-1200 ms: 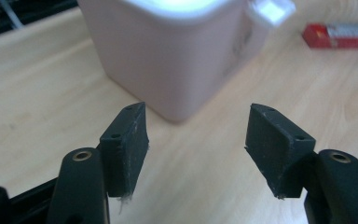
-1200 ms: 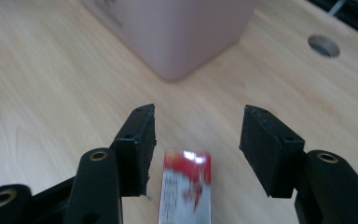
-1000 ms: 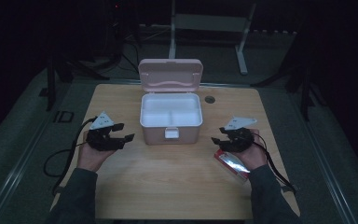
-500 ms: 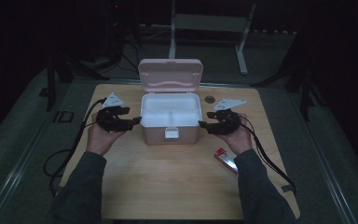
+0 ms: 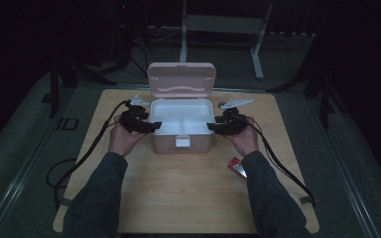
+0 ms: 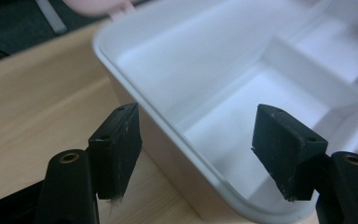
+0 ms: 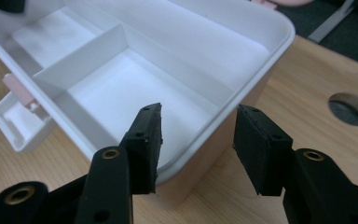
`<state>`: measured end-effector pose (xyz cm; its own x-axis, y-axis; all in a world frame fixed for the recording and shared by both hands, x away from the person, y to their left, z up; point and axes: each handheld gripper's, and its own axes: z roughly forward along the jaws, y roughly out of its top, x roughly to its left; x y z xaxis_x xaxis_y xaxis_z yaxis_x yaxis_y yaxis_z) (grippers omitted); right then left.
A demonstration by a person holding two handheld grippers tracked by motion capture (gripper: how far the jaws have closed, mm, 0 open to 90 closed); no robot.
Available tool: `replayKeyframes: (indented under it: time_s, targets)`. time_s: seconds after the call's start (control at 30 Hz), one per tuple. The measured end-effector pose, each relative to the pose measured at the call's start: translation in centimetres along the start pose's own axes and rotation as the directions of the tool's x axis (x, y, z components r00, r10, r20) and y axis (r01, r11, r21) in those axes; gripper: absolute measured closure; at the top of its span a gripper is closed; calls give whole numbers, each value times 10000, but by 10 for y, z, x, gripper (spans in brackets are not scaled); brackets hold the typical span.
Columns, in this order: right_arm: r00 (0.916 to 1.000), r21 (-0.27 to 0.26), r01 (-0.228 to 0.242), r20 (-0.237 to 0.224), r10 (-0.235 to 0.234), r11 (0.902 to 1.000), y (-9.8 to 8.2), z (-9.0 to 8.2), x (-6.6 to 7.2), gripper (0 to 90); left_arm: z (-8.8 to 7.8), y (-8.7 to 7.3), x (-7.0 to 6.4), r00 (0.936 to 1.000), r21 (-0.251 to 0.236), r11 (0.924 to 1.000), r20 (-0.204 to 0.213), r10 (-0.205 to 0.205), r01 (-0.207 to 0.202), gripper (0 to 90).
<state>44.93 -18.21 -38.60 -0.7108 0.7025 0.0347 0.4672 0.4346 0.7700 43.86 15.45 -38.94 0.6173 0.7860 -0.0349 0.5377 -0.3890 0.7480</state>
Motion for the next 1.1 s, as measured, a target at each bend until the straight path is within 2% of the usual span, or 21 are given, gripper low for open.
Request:
replayKeyframes:
  time_s: [0.1, 0.13, 0.3, 0.53, 0.57, 0.87, 1.1]
  targets:
    - [9999, -31, -143, -60, 143, 9999, -1, 1, -1, 516, 4, -1, -1, 9998, 148, 9999, -184, 54, -51, 320]
    - [9997, -25, -178, -153, 178, 9998, -1, 1, -2, 515, 8, -3, 0, 10000, 438, 9990, -76, 48, -44, 344]
    - [9998, 74, -126, -181, 127, 9999, -2, -2, -2, 532, 7, -5, -3, 10000, 470, 9989, 32, 20, -21, 375]
    - [9995, 218, 280, -115, -277, 9994, -13, -23, 2, 554, 5, -6, -18, 9992, 459, 9983, 225, 336, -346, 401]
    - [9996, 247, 275, -110, -273, 9993, -15, -26, 2, 554, 5, -7, -23, 9988, 429, 9983, 280, 394, -406, 401]
    - [9998, 218, 25, -188, -21, 9998, -34, -48, 6, 552, 1, -12, -46, 9970, 448, 9969, 457, 631, -652, 401]
    - [9998, 206, -86, -196, 91, 9997, -43, -58, 14, 549, -4, -16, -53, 9954, 476, 9958, 575, 760, -788, 401]
